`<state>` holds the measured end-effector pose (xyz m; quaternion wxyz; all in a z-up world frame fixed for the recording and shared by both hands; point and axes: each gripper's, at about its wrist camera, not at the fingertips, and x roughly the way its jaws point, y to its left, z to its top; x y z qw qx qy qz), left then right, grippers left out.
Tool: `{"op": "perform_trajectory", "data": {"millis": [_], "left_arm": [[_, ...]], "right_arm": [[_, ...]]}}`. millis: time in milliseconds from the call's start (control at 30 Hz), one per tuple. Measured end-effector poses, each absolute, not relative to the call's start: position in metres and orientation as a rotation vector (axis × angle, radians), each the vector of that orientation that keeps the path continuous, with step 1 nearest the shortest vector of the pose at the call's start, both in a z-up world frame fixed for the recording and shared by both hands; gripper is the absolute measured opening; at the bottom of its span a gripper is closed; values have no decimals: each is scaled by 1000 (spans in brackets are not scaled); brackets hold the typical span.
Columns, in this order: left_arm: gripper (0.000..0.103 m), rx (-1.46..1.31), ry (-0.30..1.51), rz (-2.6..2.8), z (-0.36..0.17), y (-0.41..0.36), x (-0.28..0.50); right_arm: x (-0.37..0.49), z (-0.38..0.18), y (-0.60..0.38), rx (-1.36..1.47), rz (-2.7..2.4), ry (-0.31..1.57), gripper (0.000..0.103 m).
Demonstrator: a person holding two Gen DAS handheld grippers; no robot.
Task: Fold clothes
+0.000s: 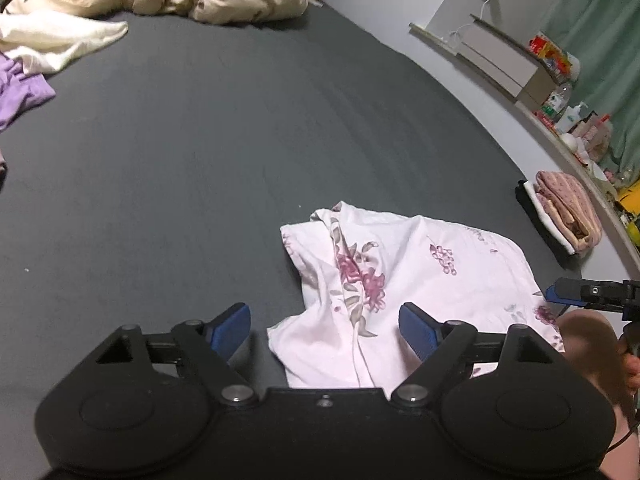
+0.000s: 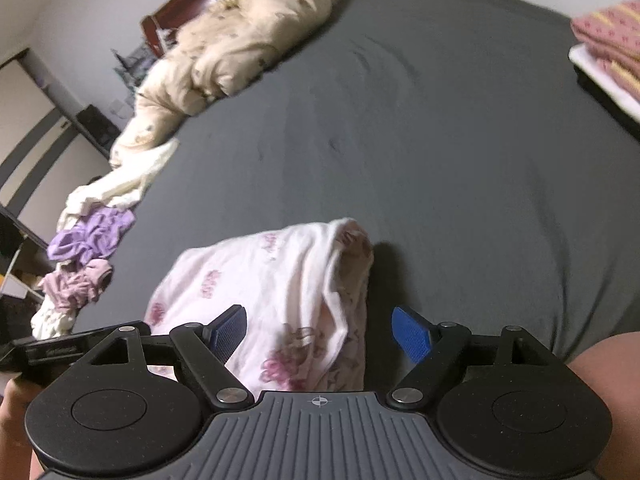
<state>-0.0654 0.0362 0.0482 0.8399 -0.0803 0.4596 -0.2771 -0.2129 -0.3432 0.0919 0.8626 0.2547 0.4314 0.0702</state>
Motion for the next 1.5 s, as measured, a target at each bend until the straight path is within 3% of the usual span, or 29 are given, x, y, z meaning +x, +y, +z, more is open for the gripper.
{"op": "perform_trajectory", "data": {"millis": [767,1100,1500], "left_arm": [[86,-170,1013,-607,30,12,-56],[96,-182,1020,-622,23,13,-51],[97,-92,1057,-598,31,18,-44]], "right_arm": [[-186,61,-338,571,229,1019,81],[-179,58,-331,573,260,1035,81],[-180,55,-327,570,284,1032,81]]}}
